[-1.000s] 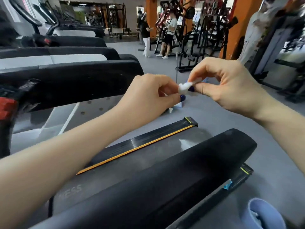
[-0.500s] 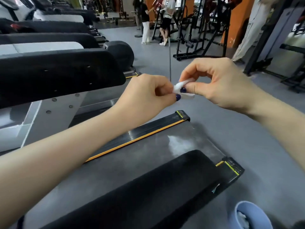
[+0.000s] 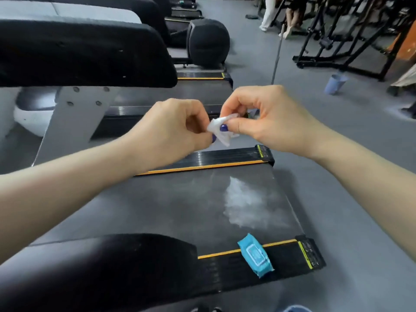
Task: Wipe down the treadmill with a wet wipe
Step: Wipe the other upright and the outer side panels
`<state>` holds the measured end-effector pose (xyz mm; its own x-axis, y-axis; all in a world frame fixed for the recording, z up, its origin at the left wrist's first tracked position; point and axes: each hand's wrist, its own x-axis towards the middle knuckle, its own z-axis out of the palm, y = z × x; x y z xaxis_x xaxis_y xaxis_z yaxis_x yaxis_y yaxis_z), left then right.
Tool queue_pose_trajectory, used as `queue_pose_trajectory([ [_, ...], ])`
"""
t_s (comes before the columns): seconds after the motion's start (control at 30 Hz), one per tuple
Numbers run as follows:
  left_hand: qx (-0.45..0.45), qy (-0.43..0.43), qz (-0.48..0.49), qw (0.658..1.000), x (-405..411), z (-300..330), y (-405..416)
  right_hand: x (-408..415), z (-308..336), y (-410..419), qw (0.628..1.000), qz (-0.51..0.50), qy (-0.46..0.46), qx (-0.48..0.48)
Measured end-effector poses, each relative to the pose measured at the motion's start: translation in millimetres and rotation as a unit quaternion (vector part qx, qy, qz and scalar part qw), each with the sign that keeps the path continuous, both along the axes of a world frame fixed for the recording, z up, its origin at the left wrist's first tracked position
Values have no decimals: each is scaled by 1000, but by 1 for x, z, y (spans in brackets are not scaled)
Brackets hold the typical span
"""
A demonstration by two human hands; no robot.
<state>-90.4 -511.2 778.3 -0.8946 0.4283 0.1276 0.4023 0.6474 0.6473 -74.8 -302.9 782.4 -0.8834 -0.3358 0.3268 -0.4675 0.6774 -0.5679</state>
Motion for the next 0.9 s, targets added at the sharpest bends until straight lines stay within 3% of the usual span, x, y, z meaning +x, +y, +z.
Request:
queue_pose_trajectory([
  [0.27,10,-54,33,998,-5,-16,11,-15,-30,9,999,1,-13,-41],
  [0.43,-1,-57,85,995,0,-5,11,-36,-35,9,997,51,-15,-59],
  [0.6,84,-60,205,973,14,-11,-1,-58,-36,-10,988,135,-18,-79],
  [0.9,117,-44,243,962,48,-10,-14,-42,-35,-35,983,163,-12,-90],
])
